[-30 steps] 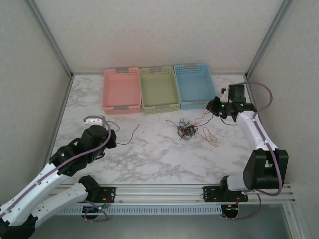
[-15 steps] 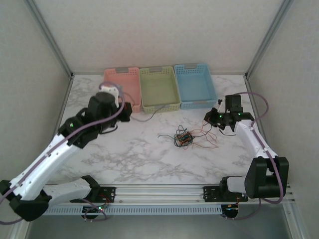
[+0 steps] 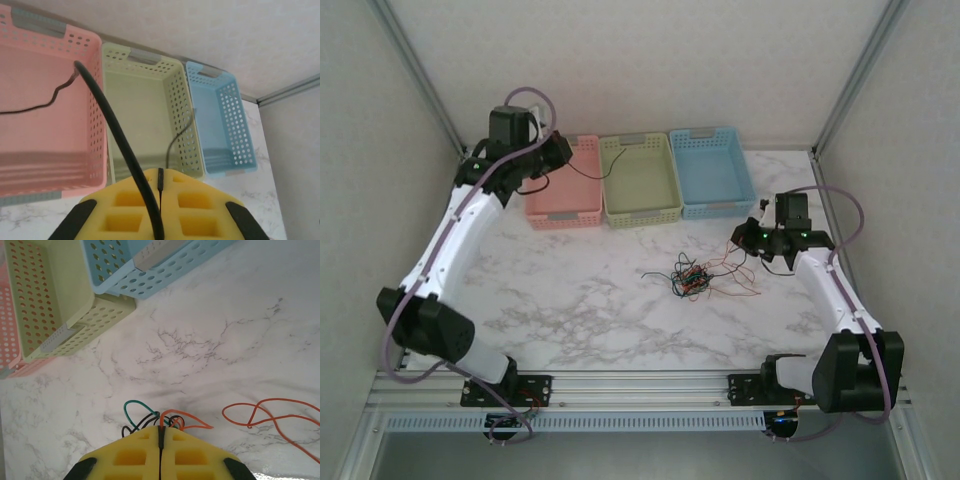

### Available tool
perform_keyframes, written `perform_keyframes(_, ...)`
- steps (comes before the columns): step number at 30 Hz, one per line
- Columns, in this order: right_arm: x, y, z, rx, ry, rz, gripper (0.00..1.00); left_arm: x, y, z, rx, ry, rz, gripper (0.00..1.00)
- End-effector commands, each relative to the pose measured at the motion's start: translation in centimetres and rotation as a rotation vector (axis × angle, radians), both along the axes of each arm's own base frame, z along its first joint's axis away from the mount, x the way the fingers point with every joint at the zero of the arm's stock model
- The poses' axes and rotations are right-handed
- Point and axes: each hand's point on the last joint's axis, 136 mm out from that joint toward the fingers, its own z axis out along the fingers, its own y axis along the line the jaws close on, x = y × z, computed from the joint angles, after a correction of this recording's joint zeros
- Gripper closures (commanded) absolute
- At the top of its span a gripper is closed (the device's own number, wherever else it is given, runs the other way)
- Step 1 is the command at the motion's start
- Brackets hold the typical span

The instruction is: Untangle the cables

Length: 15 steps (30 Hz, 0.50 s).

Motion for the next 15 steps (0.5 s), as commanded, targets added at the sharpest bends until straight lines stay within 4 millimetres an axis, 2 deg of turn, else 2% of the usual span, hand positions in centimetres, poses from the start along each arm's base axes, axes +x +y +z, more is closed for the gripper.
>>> perform_keyframes(1, -1.0, 0.4, -0.2, 0.002, 0.009, 0.021, 1.00, 2.0, -0.2, -0.1, -0.101, 0.013, -0.040, 1.00)
perform_keyframes(4, -1.0, 0.4, -0.3, 0.003, 0.014, 0.021, 1.00, 3.9, 0.0, -2.3, -0.150, 0.056, -0.046, 1.00)
perform_keyframes(9, -1.1, 0.3, -0.2, -0.003, 0.015, 0.025, 1.00, 6.5, -0.2, -4.4, -0.233, 0.079, -0.070, 1.00)
perform_keyframes(11, -1.2, 0.3, -0.2, -0.005, 0.014, 0.025, 1.00, 7.3, 0.6, -5.8, -0.245, 0.107, -0.045, 1.00)
perform_keyframes(15, -1.2, 0.3, -0.3, -0.010, 0.018, 0.030, 1.00, 8.7, 3.7, -9.7, -0.282, 0.164, 0.033, 1.00)
